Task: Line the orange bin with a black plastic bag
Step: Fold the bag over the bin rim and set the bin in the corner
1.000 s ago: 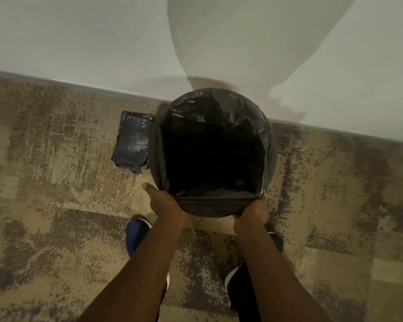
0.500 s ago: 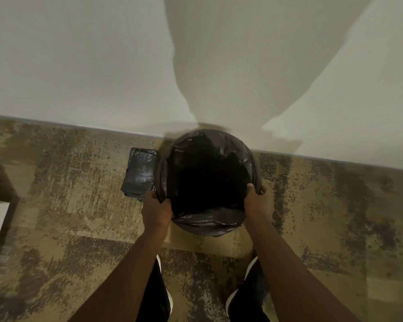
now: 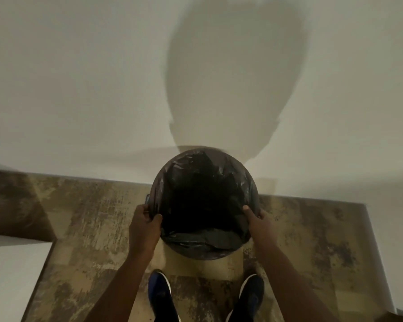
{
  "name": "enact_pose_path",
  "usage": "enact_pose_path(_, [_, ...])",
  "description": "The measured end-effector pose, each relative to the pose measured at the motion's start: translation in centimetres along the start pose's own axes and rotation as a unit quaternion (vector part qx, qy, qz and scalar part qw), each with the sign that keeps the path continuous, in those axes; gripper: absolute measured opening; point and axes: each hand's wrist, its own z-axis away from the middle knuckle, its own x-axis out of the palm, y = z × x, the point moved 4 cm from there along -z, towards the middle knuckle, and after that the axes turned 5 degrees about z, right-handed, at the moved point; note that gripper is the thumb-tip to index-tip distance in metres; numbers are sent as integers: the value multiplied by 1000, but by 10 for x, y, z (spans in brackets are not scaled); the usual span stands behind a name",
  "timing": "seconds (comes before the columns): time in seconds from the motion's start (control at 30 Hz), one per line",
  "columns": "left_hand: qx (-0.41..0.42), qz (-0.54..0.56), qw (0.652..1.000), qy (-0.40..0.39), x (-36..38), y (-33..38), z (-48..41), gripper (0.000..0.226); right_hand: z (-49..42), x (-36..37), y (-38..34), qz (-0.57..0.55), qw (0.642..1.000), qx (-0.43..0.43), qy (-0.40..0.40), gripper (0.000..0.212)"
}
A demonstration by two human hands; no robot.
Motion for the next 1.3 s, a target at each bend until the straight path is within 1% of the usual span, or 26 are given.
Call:
enact_pose_path(0.1, [55, -2, 998, 4, -41, 55, 23, 17, 59, -19, -44, 15, 998, -58, 9, 35])
enact_pose_path(0.17, [68, 1, 998, -5, -65, 92, 39, 17, 93, -29, -67, 11, 996, -88, 17, 38])
enact_pose_path(0.23, [98, 1, 995, -5, -86, 126, 54, 18, 127, -36, -90, -11, 994, -109, 18, 47])
enact_pose_path(0.37, [141, 2, 990, -2, -122, 179, 82, 18, 181, -48, -122, -56, 988, -138, 35, 77])
enact_pose_path(0.43, [163, -7, 987, -12, -134, 200, 97, 18, 201, -57, -133, -68, 986, -147, 35, 82])
enact_pose_path(0.47, [171, -10, 985, -16, -139, 211, 104, 20, 210, -63, -137, -64, 986, -151, 35, 78])
enact_pose_path(0.53, [190, -15, 982, -15, -148, 230, 118, 23, 225, -78, -145, -33, 984, -167, 41, 57])
enact_pose_path(0.6, [220, -15, 975, -18, -153, 245, 134, 21, 235, -95, -148, -20, 981, -183, 61, 41])
enact_pose_path(0.7, [243, -7, 969, -37, -153, 258, 159, 12, 250, -123, -148, -44, 980, -183, 67, 31])
enact_pose_path(0.8, [225, 2, 973, -53, -144, 266, 184, 18, 262, -154, -146, -62, 978, -184, 76, 33])
enact_pose_path(0.87, [204, 23, 977, -59, -134, 269, 205, 34, 267, -178, -144, -73, 975, -187, 94, 34])
enact_pose_path(0.93, [147, 75, 983, -82, -121, 268, 228, 56, 271, -203, -138, -86, 972, -194, 100, 33])
enact_pose_path(1.0, [78, 126, 977, -151, -103, 266, 255, 68, 275, -228, -132, -96, 969, -204, 97, 31])
enact_pose_path(1.07, [36, 152, 964, -217, -84, 263, 281, 62, 280, -254, -125, -99, 968, -211, 93, 30])
enact_pose_path(1.1, [24, 165, 959, -229, -75, 261, 293, 57, 281, -266, -120, -101, 968, -212, 90, 30])
enact_pose_path(1.2, [5, 192, 955, -227, -50, 255, 324, 41, 284, -303, -105, -114, 969, -204, 85, 32])
enact_pose_path(1.3, [-1, 207, 952, -225, -26, 251, 350, 38, 283, -336, -89, -109, 969, -206, 82, 36])
